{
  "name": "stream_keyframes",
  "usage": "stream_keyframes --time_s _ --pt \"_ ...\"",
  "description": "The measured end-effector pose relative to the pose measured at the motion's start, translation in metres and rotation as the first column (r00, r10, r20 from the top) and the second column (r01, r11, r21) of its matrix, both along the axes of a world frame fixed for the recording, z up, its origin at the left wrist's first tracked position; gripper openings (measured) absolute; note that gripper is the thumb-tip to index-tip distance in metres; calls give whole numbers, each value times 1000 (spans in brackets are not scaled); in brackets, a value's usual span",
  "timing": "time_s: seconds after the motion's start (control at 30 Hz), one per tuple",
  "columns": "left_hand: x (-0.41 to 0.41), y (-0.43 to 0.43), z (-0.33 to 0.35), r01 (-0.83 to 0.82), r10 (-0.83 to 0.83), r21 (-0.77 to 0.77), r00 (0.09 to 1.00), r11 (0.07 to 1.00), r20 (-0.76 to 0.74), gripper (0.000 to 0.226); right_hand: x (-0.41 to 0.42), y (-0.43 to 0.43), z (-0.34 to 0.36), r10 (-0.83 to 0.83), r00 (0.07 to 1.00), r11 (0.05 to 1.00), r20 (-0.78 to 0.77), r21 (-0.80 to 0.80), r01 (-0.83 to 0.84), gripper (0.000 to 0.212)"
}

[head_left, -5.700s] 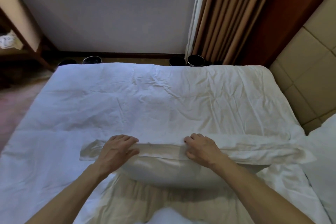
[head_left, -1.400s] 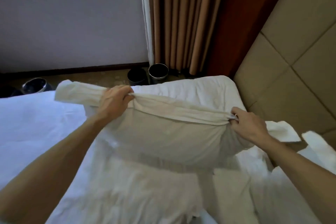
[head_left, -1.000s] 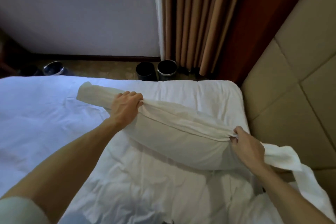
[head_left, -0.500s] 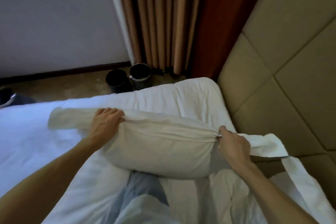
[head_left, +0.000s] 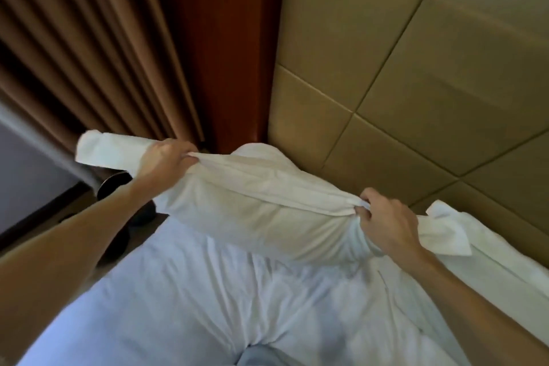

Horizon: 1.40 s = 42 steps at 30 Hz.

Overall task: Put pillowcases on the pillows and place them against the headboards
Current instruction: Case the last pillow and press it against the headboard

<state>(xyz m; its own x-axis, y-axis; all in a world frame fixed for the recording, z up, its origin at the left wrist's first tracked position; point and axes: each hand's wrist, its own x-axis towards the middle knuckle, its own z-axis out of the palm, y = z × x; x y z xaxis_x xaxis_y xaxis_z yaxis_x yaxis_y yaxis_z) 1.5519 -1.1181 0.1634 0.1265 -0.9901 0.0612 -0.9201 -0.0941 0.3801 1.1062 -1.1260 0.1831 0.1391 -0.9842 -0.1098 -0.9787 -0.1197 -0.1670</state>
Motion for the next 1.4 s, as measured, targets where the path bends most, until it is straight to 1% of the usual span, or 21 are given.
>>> stream_keyframes --time_s 0.1,0.2,0.33,0.47,0.57,0.63,0.73,0.8,0.83,0.87,0.9,0.93,0.97,1.0,1.03,1.07,1.1,1.13,1.23,1.33,1.4 --pt "-16 -49 5 156 -156 -19 987 988 33 13 -13 -13 16 -134 991 991 13 -25 135 8" --pt "-42 -97 13 283 -275 -59 955 957 107 17 -35 -23 31 -249 969 967 7 -60 249 7" --pt "-82 -161 26 380 -362 -75 914 922 185 18 -61 -34 41 -348 937 934 -32 -99 344 8" --pt "-124 -209 27 451 -428 -61 874 890 230 20 -84 -34 24 -434 901 897 -25 -112 428 6" --pt "-156 -237 13 488 -461 -22 838 873 292 20 -97 -40 2 -529 848 845 -41 -115 522 5" --pt "-174 -252 -2 484 -455 7 819 875 350 16 -102 -45 -14 -564 823 824 -74 -110 555 7" --pt "-195 -263 -29 469 -422 -43 829 882 367 11 -107 -49 -39 -613 785 789 -88 -107 605 11" --pt "-200 -263 -45 439 -383 -93 854 894 353 9 -107 -52 -44 -622 779 782 -75 -113 613 15" --pt "-201 -262 -52 412 -356 -105 869 905 344 11 -105 -58 -38 -590 803 804 -81 -153 575 20" --pt "-202 -261 -57 388 -333 -117 883 914 330 15 -103 -67 -26 -521 849 838 -90 -242 488 26" --pt "-205 -262 -58 374 -319 -153 900 915 297 21 -101 -80 -8 -435 895 848 -99 -379 371 34" --pt "-211 -264 -54 362 -306 -217 918 907 253 29 -97 -97 15 -353 928 824 -117 -510 248 46" --pt "-220 -267 -46 351 -301 -278 931 894 206 40 -92 -117 40 -290 943 811 -165 -565 151 61" --pt "-231 -269 -38 343 -311 -316 939 885 147 58 -89 -136 59 -246 938 829 -243 -554 74 79" --pt "-242 -272 -30 341 -328 -318 940 885 94 79 -86 -153 71 -223 916 861 -333 -508 24 96" --pt "-253 -275 -24 344 -344 -297 938 891 55 98 -85 -164 74 -213 888 883 -407 -469 -3 107" --pt "-262 -276 -24 345 -352 -275 936 897 27 109 -87 -171 70 -208 869 894 -449 -449 -18 112" --pt "-269 -277 -26 340 -349 -266 937 902 14 114 -93 -175 62 -204 858 890 -472 -454 -38 113" --pt "-275 -284 -43 312 -321 -296 947 903 18 111 -115 -185 44 -178 833 861 -525 -493 -127 110" --pt "-277 -285 -46 302 -304 -276 952 912 38 112 -121 -190 39 -154 813 873 -562 -463 -154 104" --pt "-276 -284 -40 312 -302 -251 950 916 80 114 -120 -188 40 -153 821 864 -551 -477 -159 104"
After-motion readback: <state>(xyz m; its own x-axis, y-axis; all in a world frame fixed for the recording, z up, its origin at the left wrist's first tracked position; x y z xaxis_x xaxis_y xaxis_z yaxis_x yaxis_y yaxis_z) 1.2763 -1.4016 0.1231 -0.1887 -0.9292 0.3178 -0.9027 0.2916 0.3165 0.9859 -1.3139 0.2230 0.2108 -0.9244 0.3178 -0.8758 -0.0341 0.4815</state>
